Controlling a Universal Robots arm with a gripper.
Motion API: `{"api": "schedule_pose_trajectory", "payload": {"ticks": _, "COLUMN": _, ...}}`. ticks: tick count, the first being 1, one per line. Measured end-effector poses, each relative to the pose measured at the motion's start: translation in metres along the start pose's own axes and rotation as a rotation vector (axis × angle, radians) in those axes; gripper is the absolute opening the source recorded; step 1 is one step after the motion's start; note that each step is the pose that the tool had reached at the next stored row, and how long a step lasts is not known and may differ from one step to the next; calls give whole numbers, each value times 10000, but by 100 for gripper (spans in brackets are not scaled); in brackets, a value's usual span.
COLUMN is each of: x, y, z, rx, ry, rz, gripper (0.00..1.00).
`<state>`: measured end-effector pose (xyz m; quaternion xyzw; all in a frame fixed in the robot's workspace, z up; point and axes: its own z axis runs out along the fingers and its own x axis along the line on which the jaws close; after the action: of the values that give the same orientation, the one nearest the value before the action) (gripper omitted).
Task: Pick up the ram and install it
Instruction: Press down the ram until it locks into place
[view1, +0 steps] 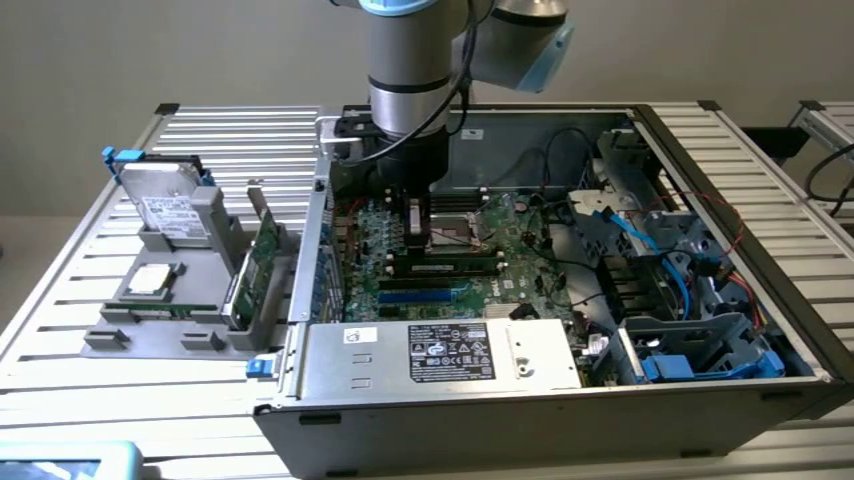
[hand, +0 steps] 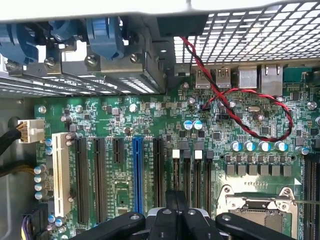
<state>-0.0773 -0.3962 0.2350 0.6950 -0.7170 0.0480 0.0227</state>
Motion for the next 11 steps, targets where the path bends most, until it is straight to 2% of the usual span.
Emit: {"api": "schedule_pose_trajectory", "payload": {"ticks": 11, "x": -4, "y": 19, "z": 40, "rx": -8, "ry": -2, "rz": -10, "gripper": 11}}
